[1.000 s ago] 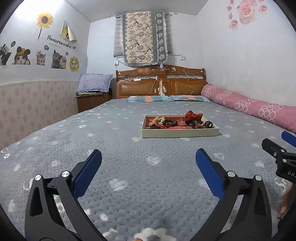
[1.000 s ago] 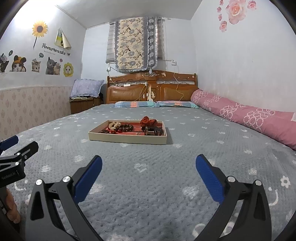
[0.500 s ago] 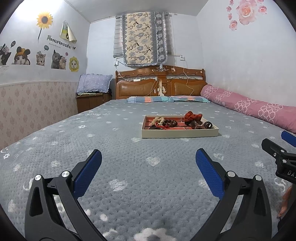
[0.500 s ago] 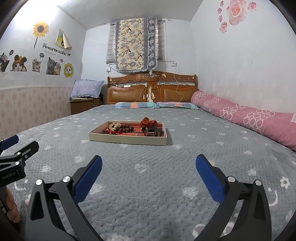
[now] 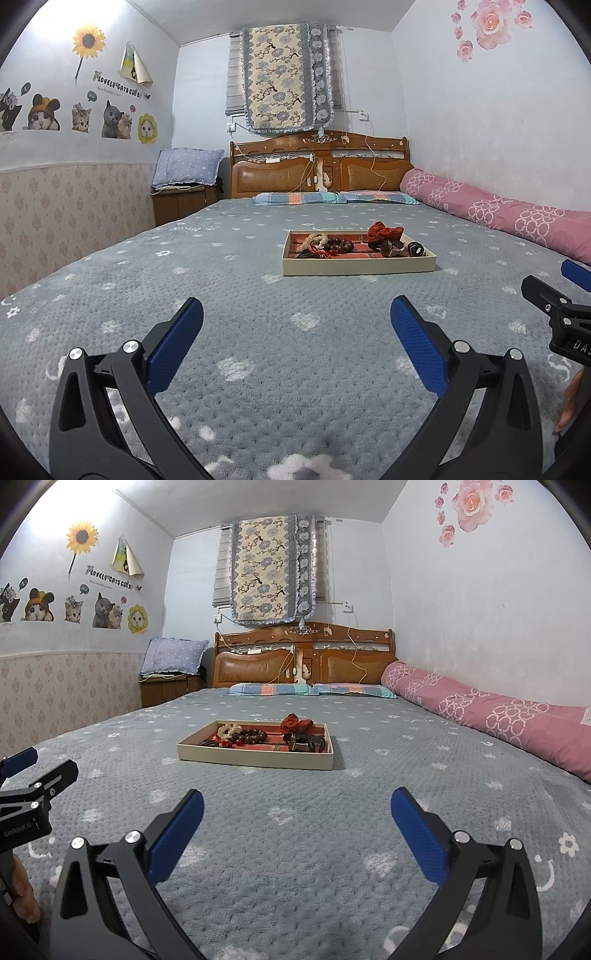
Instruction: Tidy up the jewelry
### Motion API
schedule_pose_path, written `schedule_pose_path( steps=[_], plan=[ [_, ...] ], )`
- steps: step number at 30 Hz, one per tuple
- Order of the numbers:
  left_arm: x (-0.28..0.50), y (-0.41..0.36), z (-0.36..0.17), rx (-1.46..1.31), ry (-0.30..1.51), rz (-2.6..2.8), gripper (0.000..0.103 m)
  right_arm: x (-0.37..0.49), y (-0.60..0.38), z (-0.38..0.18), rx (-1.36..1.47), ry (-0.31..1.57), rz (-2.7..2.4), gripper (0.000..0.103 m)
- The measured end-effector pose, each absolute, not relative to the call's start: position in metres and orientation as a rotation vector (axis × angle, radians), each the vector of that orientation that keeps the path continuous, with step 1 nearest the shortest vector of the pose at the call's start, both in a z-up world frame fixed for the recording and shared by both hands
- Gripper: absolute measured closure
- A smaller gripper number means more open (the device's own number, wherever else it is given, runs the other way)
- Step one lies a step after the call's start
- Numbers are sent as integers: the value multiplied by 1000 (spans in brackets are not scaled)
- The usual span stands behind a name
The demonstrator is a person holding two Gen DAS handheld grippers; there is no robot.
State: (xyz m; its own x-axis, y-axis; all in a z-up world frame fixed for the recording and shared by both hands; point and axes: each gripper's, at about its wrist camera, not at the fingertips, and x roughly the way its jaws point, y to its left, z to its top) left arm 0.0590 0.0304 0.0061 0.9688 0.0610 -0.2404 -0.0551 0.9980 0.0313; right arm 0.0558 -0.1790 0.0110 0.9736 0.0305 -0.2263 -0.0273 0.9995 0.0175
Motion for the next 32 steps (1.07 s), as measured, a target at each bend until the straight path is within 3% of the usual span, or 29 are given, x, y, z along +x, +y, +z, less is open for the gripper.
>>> schedule_pose_path(
  steps=[32],
  plan=[
    [59,32,8,30,243,61,5,56,-178,10,14,228,29,4]
  ],
)
